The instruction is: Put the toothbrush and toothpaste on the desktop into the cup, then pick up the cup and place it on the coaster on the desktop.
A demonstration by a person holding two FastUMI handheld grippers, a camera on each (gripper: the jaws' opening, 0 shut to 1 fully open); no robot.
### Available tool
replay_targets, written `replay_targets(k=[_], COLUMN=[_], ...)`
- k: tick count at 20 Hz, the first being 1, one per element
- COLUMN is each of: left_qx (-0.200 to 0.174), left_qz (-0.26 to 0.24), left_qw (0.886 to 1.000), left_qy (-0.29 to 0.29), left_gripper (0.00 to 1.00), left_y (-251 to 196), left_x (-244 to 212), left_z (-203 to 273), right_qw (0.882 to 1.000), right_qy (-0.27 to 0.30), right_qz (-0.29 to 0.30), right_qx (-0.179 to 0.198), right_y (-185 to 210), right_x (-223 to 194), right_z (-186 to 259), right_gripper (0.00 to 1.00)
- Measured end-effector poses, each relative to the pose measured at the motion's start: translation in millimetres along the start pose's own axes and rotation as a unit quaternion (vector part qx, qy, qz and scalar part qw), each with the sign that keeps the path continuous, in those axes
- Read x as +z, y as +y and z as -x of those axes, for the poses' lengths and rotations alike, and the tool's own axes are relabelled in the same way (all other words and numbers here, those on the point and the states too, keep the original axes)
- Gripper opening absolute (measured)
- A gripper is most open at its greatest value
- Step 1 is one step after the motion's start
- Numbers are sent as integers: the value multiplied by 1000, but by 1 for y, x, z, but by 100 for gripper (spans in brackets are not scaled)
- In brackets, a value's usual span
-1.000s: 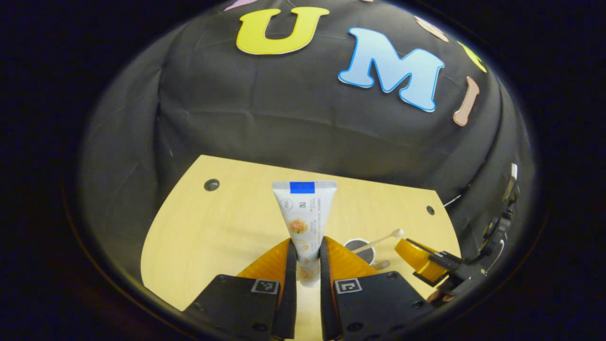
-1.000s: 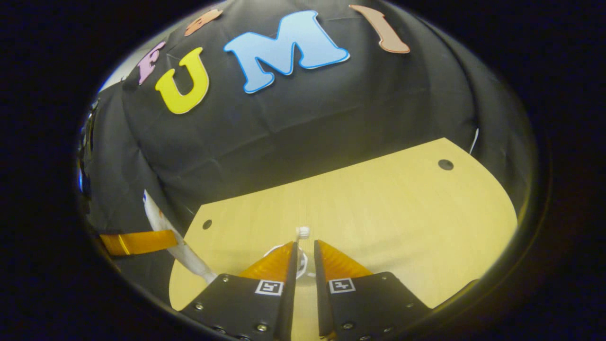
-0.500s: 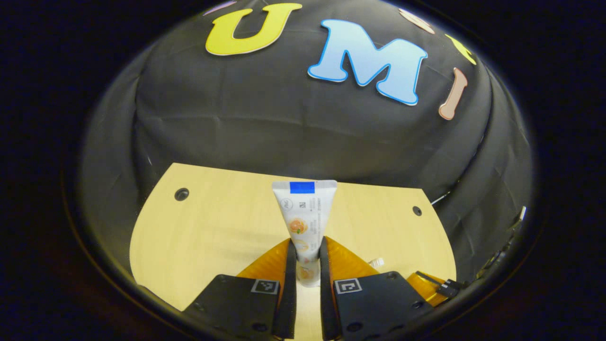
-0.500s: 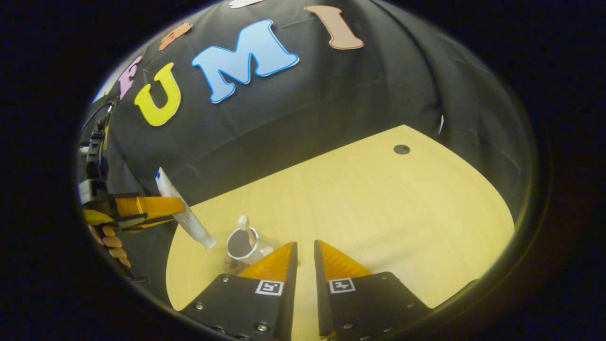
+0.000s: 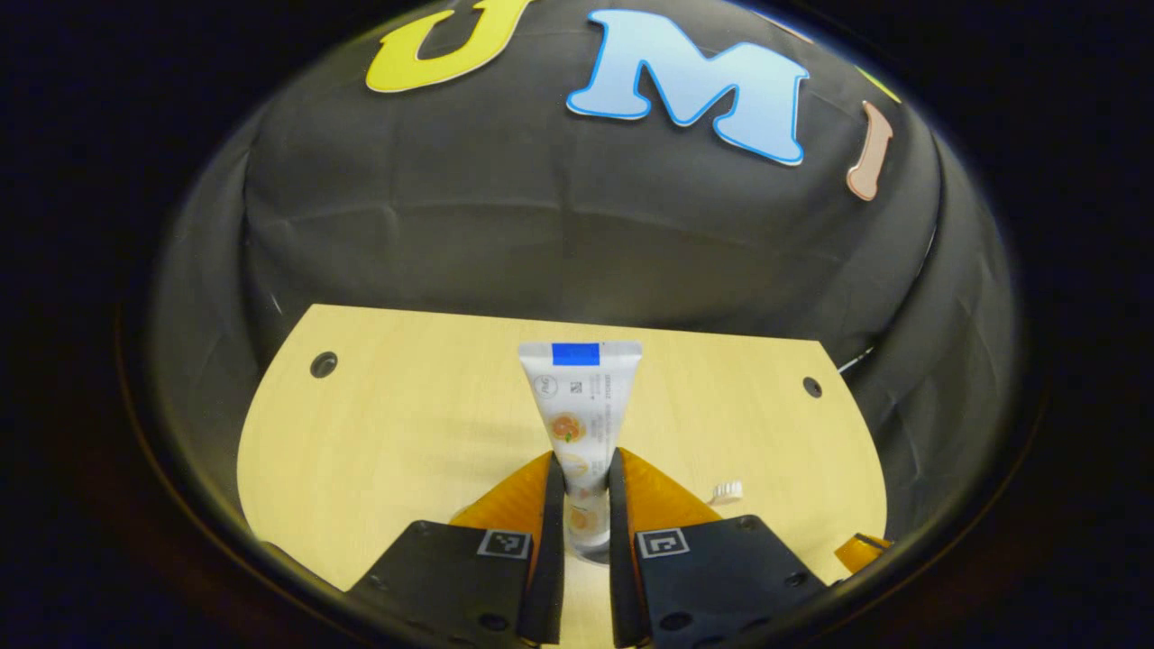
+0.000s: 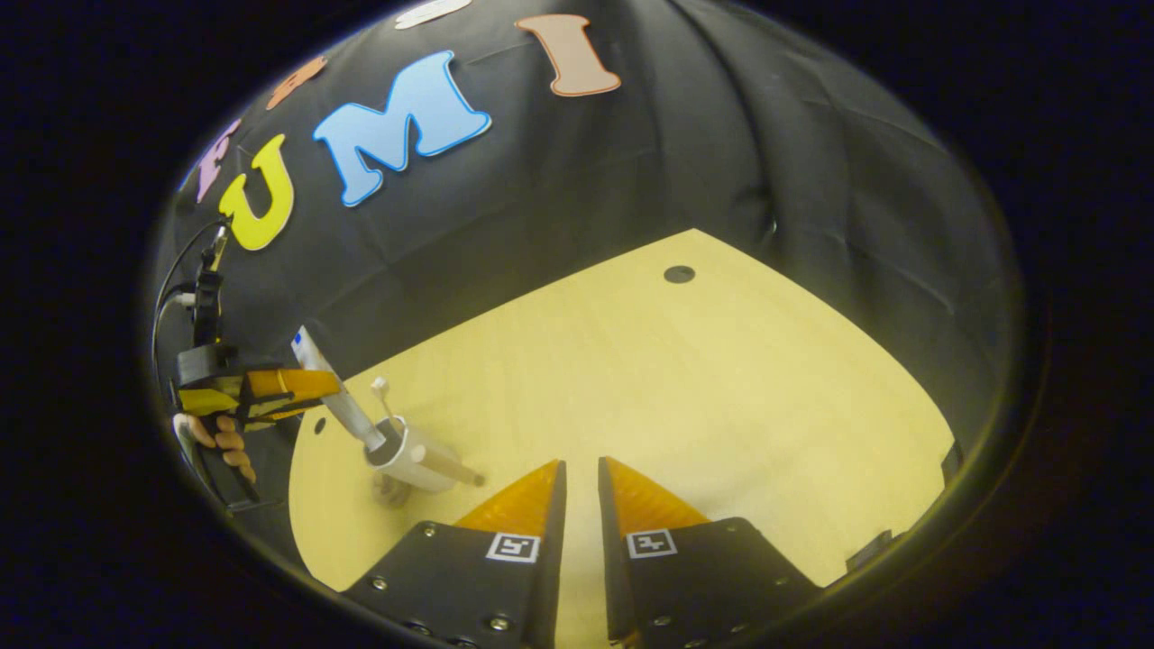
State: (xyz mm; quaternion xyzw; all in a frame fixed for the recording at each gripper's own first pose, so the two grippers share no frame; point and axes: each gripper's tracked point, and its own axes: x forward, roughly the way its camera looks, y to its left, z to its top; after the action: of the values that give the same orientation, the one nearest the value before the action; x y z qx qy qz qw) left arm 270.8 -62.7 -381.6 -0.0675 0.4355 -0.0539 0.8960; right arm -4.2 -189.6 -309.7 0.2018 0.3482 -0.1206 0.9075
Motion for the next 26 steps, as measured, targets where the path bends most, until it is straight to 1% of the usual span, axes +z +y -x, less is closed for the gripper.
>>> replay_targets(k=[3, 6, 9, 12, 14, 15, 16, 17, 18, 20, 24, 25, 26], left_qx=[-1, 0, 6, 11, 2, -6, -15, -19, -16, -17, -20, -22, -21], left_qz=[3, -5, -29, -50, -52, -54, -56, -55, -58, -64, -82, -84, -86], left_qw=[1000, 1000, 1000, 999, 999, 999, 998, 998, 998, 998, 996, 996, 995], left_qy=[4, 4, -7, -6, -4, -6, -9, -9, -12, -21, -33, -36, -38], left_gripper=[29, 29, 29, 31, 32, 36, 36, 43, 43, 47, 49, 65, 63], left_y=[-4, -5, -7, -8, -14, -18, -23, -25, -24, -28, -32, -34, -33], left_x=[-9, -16, -19, -25, -28, -29, -28, -28, -28, -24, -14, -13, -12], left_z=[-8, -14, -14, -14, -13, -12, -11, -9, -9, -4, 3, 6, 10], right_qw=[1000, 1000, 1000, 1000, 1000, 1000, 1000, 1000, 1000, 1000, 1000, 999, 999], right_qy=[4, 9, 13, 16, 17, 18, 19, 20, 21, 22, 26, 26, 26], right_qz=[-1, 0, -1, -3, -4, -4, -3, -2, -2, -1, 7, 10, 13], right_qx=[-8, -11, -13, -11, -9, -7, -5, -3, -1, 4, 15, 20, 24], right_y=[-9, -16, -19, -18, -15, -12, -9, -8, -6, -2, 9, 13, 17], right_x=[-1, -5, -6, -5, -4, -4, -4, -4, -6, -8, -9, -9, -8], right_z=[-1, 2, 2, -2, -6, -6, -6, -6, -6, -6, -7, -7, -7], right_gripper=[21, 21, 21, 21, 21, 21, 21, 21, 21, 21, 21, 21, 21])
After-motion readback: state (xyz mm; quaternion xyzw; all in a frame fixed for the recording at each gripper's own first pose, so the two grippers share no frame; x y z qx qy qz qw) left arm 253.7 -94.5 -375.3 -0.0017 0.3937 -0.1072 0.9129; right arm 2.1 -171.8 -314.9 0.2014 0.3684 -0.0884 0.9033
